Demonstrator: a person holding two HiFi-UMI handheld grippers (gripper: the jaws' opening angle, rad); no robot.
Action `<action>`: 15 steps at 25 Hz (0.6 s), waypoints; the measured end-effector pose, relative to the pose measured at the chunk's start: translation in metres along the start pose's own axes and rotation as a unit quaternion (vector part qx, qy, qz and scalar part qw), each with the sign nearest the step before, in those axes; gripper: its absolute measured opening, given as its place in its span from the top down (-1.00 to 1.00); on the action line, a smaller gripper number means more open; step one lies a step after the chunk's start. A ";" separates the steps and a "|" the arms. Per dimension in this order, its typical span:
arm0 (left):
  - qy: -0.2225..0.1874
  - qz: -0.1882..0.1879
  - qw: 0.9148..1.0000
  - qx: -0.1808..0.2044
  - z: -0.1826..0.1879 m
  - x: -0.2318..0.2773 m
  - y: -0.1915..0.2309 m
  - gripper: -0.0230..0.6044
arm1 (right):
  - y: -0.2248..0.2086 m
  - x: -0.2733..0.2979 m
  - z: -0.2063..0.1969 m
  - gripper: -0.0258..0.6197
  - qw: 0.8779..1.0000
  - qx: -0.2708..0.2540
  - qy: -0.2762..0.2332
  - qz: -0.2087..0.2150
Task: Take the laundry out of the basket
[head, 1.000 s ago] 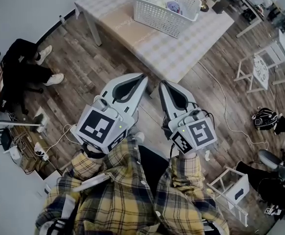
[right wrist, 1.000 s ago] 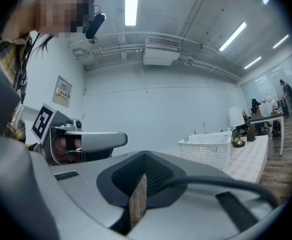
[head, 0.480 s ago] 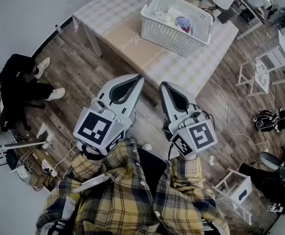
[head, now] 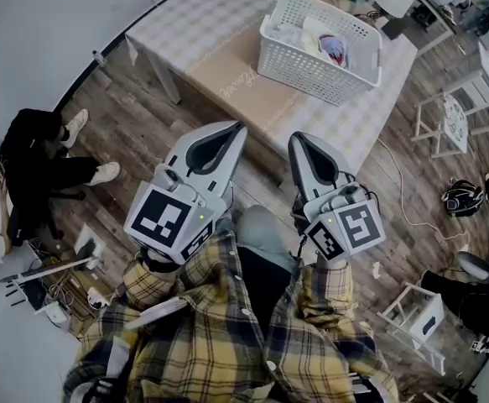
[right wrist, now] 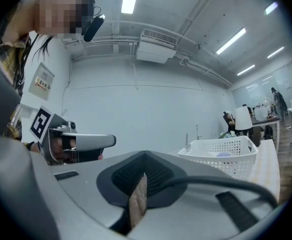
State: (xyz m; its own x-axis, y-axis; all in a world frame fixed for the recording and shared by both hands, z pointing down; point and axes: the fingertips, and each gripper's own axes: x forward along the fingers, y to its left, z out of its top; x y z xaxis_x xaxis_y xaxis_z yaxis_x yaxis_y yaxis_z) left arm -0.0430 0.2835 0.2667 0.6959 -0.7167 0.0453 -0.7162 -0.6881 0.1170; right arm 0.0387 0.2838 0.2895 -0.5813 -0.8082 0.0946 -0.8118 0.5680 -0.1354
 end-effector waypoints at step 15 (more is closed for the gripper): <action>0.016 -0.031 0.999 -0.010 -0.004 0.105 0.051 0.89 | -0.091 0.063 0.010 0.92 0.999 0.017 0.001 -0.033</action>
State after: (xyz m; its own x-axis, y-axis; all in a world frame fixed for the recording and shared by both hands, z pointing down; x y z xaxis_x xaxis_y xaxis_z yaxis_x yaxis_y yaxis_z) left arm -0.0058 0.1736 0.2814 0.7402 -0.6687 0.0698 -0.6710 -0.7281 0.1401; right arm 0.0768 0.1799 0.2975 -0.5270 -0.8432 0.1064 -0.8458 0.5081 -0.1623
